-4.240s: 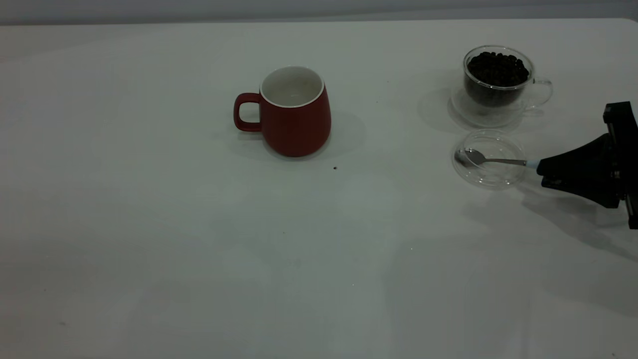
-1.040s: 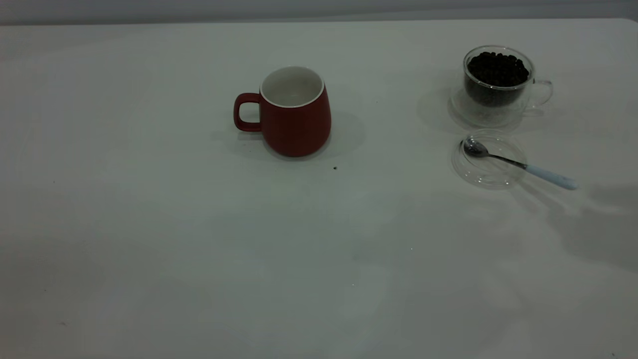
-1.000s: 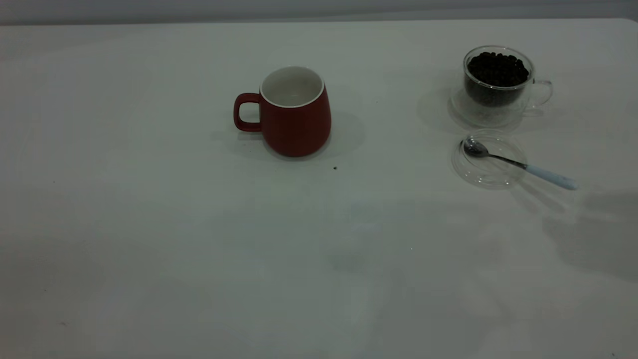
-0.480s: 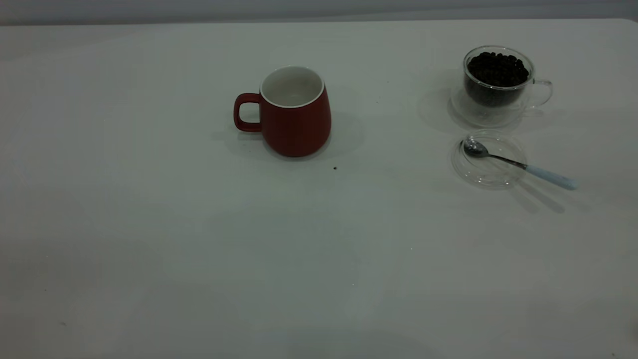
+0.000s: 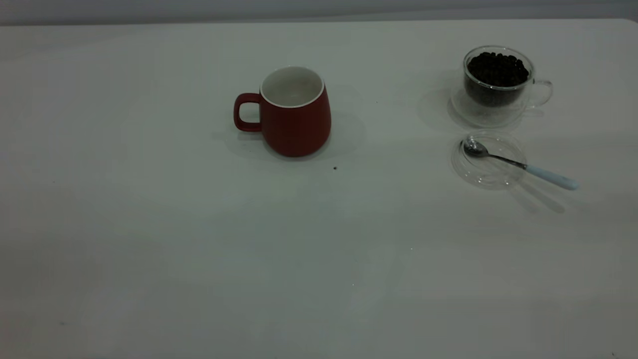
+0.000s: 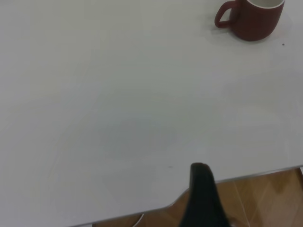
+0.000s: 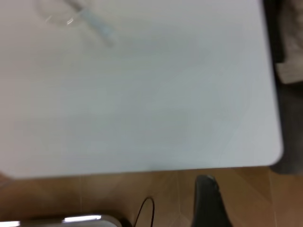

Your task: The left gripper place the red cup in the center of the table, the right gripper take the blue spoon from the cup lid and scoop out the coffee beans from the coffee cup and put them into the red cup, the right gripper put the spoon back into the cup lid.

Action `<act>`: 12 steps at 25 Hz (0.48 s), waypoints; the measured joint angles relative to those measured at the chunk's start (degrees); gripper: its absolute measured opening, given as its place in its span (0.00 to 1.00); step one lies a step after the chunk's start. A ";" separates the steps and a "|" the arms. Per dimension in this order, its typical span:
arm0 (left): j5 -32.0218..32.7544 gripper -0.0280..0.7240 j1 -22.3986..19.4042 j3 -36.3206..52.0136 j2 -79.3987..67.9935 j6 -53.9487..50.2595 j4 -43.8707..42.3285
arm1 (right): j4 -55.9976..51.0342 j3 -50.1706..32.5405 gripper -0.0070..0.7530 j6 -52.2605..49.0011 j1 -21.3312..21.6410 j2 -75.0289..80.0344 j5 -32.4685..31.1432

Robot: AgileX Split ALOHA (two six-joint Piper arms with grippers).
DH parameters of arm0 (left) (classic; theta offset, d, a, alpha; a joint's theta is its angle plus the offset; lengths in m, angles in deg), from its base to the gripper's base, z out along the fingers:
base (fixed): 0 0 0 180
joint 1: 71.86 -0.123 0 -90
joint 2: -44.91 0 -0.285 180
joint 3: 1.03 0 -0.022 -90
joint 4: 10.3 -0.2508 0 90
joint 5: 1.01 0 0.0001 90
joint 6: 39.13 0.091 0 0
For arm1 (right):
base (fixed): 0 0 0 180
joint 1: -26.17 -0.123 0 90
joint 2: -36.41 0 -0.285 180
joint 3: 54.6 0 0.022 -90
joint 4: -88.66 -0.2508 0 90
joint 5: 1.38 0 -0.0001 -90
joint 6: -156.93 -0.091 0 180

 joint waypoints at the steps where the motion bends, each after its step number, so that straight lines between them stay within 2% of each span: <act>1: 0.00 0.82 0.00 0.00 0.00 0.00 0.00 | -0.11 -1.39 0.68 0.00 -1.70 -0.85 0.44; 4: 0.00 0.82 0.00 0.00 0.00 0.00 0.00 | -0.49 -2.09 0.68 0.07 -3.85 -3.26 1.64; 12: 0.00 0.82 0.00 0.00 0.00 0.00 0.00 | -0.53 -2.35 0.68 0.11 -4.02 -11.65 1.82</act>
